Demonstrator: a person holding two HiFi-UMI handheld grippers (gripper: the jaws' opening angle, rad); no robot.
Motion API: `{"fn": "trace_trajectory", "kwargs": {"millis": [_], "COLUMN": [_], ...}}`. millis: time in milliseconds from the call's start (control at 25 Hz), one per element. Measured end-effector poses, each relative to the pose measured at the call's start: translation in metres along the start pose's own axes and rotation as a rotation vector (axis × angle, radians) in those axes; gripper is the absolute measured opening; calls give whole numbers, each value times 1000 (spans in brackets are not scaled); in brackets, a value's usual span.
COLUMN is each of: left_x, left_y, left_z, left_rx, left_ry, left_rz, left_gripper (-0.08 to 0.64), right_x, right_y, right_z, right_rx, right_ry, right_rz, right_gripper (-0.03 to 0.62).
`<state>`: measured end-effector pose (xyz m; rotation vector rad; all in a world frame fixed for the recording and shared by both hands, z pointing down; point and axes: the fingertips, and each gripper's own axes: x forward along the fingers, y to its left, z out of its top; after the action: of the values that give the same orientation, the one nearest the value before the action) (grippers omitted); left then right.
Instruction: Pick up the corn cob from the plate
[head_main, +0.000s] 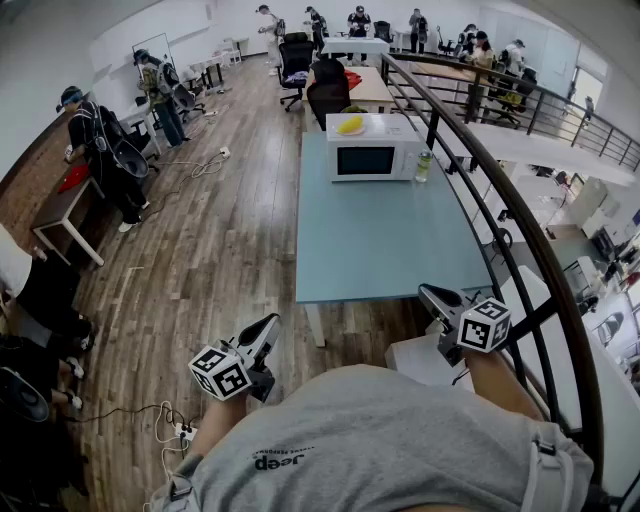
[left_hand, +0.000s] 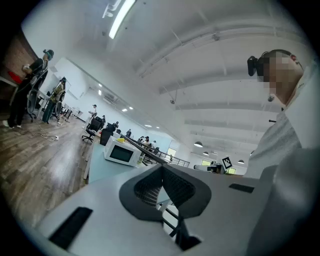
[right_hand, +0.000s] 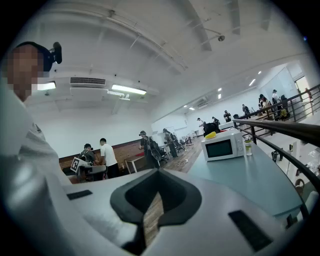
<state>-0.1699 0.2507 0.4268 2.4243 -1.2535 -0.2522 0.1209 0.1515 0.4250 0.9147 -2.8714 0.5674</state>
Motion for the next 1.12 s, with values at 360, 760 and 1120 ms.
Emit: {"fn": "trace_trajectory", "kwargs": {"millis": [360, 760, 1120], "left_x": [23, 49, 92], "left_y": [-6, -21, -46], "left_z": [1, -12, -26], "left_rx": [-9, -19, -16], "left_ry": [-31, -30, -12], "left_rz": [9, 14, -7], "left_gripper": [18, 18, 18], "right_x": [-5, -24, -59], "right_y": [-19, -34, -57], "right_z": [17, 19, 9], "right_rx": [-33, -33, -56], "right_ry": [-3, -20, -22], "right_rz": [23, 54, 64], "right_gripper": [14, 15, 15]}}
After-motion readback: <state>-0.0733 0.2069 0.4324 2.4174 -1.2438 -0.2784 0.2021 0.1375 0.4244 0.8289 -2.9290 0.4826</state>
